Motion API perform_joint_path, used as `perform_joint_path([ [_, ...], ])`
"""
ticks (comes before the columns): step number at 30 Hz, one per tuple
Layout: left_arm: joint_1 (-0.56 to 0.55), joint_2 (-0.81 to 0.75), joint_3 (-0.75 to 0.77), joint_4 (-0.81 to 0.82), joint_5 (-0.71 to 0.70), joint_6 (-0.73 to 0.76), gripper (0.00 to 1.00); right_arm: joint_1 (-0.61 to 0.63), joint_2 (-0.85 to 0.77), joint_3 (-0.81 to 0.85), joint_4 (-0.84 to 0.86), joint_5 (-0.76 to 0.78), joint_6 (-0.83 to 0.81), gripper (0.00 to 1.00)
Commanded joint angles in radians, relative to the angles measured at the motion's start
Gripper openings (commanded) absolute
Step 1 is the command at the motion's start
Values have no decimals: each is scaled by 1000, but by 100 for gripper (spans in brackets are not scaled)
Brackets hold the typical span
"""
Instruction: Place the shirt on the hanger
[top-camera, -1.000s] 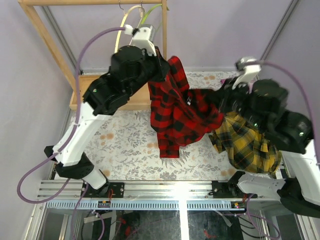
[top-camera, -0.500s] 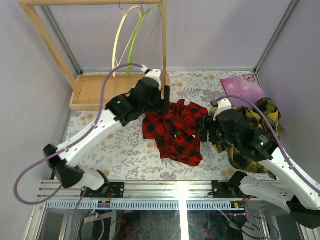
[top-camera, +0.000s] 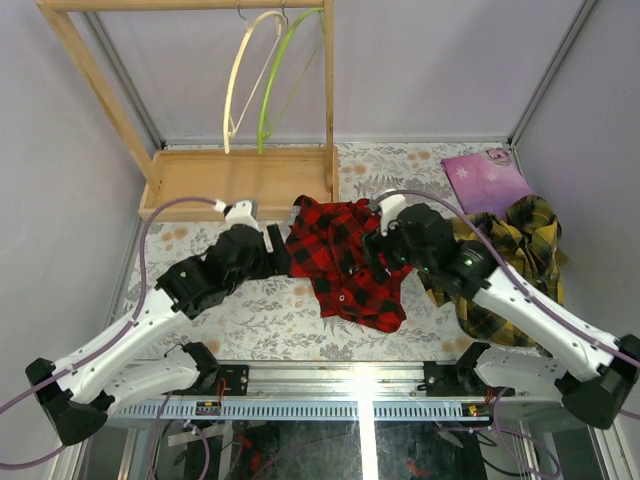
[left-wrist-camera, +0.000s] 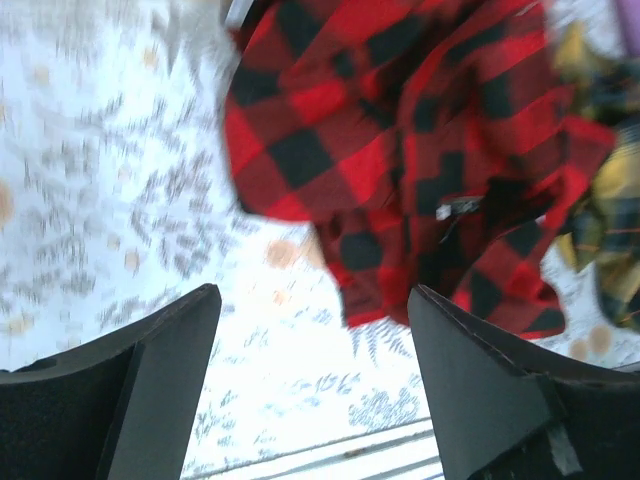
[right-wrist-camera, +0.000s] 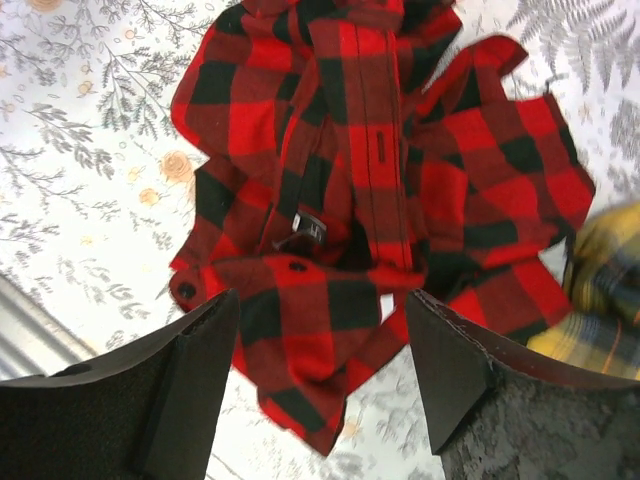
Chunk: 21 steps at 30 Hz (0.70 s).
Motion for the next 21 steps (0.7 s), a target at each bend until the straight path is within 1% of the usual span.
perform_joint_path([
  [1,0,-107,-162,41,32,-179,75,4,115,51,169,-50,-232,74],
  [5,-1,-192,-272,66,76,-257,74,5,295,196,84,-94,-335,75],
  [7,-2,-221,-309,74,90,-280,74,4,377,262,51,-106,-359,77],
  [10,-2,-250,-351,80,109,-297,74,5,478,331,51,-71,-372,82],
  [15,-3,-277,-376,84,119,-315,73,6,616,424,15,27,-376,83],
  [16,-2,-279,-378,91,122,-320,73,6,656,437,13,71,-368,81],
  [18,-2,-270,-382,114,132,-334,73,5,699,460,13,152,-351,75],
  [21,-7,-233,-390,173,165,-361,73,6,727,475,26,251,-312,48],
])
